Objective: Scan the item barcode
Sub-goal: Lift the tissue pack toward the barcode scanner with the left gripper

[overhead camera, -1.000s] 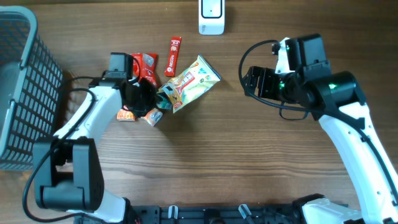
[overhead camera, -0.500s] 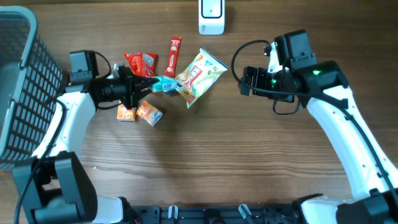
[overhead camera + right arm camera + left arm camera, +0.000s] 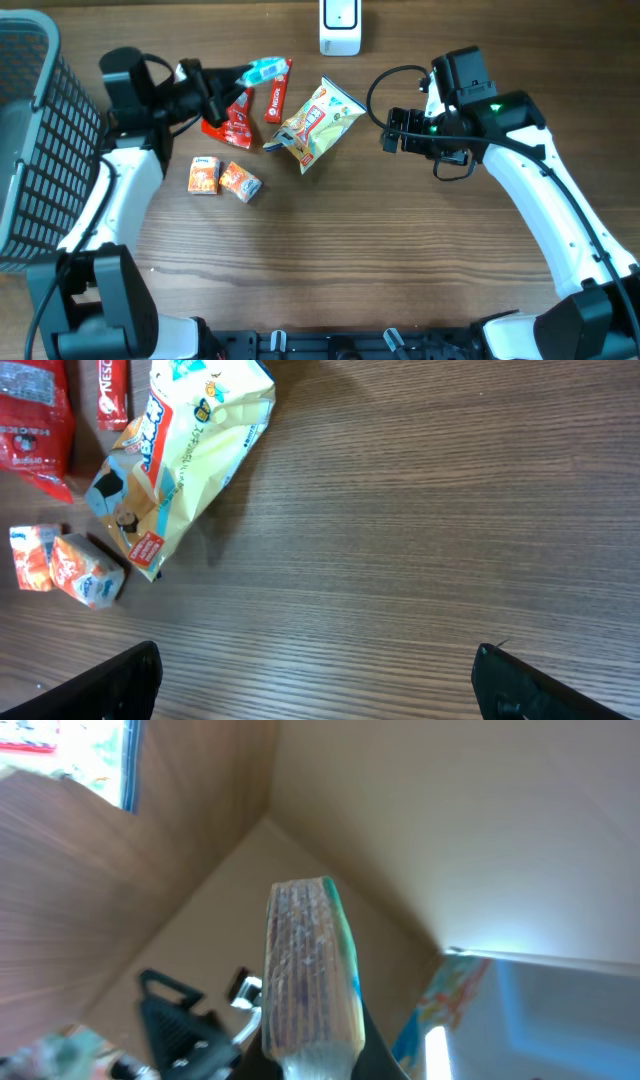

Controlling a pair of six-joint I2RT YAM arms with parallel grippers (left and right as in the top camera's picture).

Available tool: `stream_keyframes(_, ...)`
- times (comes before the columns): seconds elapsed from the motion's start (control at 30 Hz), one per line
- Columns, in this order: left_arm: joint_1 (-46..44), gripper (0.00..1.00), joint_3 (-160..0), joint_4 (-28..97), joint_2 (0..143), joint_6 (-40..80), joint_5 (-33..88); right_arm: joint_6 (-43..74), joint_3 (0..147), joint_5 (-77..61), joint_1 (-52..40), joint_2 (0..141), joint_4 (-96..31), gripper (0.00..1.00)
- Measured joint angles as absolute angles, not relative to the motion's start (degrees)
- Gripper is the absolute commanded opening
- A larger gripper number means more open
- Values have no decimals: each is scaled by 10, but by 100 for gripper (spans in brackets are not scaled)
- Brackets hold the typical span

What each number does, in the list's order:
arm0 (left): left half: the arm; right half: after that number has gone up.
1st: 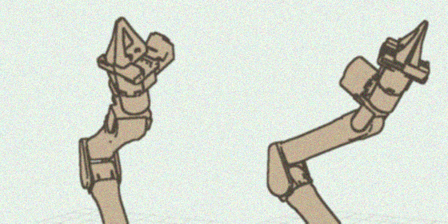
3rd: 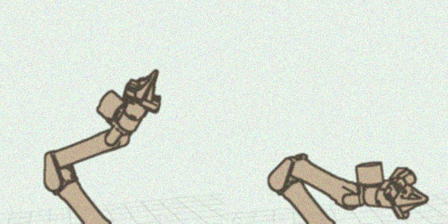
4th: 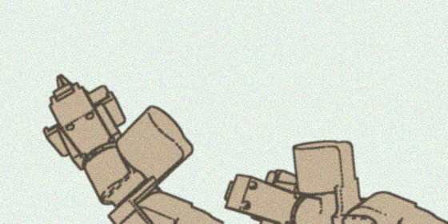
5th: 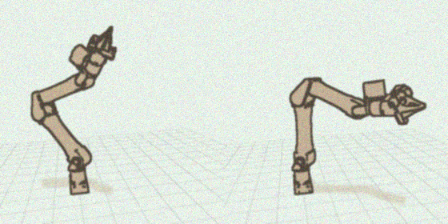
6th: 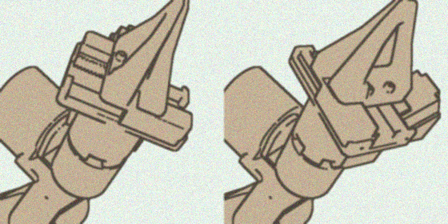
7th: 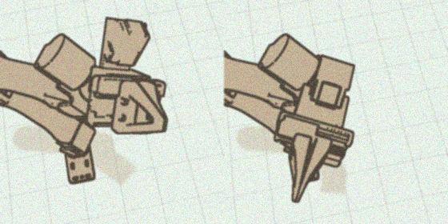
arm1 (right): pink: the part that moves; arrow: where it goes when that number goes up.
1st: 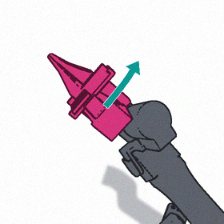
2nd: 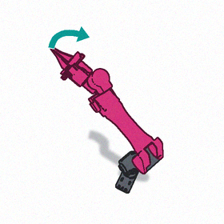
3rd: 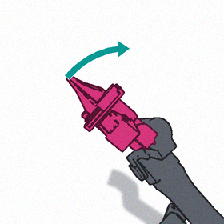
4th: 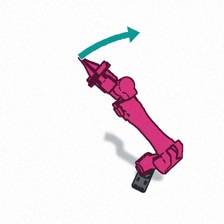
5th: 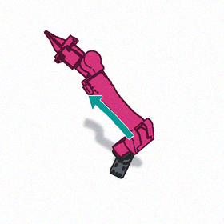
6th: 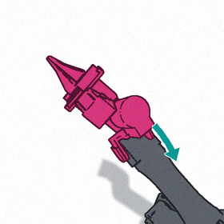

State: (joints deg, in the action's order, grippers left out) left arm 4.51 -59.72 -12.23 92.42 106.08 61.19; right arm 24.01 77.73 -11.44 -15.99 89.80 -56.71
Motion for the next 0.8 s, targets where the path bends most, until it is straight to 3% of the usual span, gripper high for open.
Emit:
stream_keyframes(0.13,8,4,-597,-200,924,1160,554,241,777,-99,-160,898,-567,100)
stream_keyframes(0.47,-41,4,-597,-258,924,1160,452,272,777,-41,-71,898,-578,100)
stream_keyframes(0.8,-41,4,-597,-258,924,1160,466,298,710,-241,-14,900,-451,100)
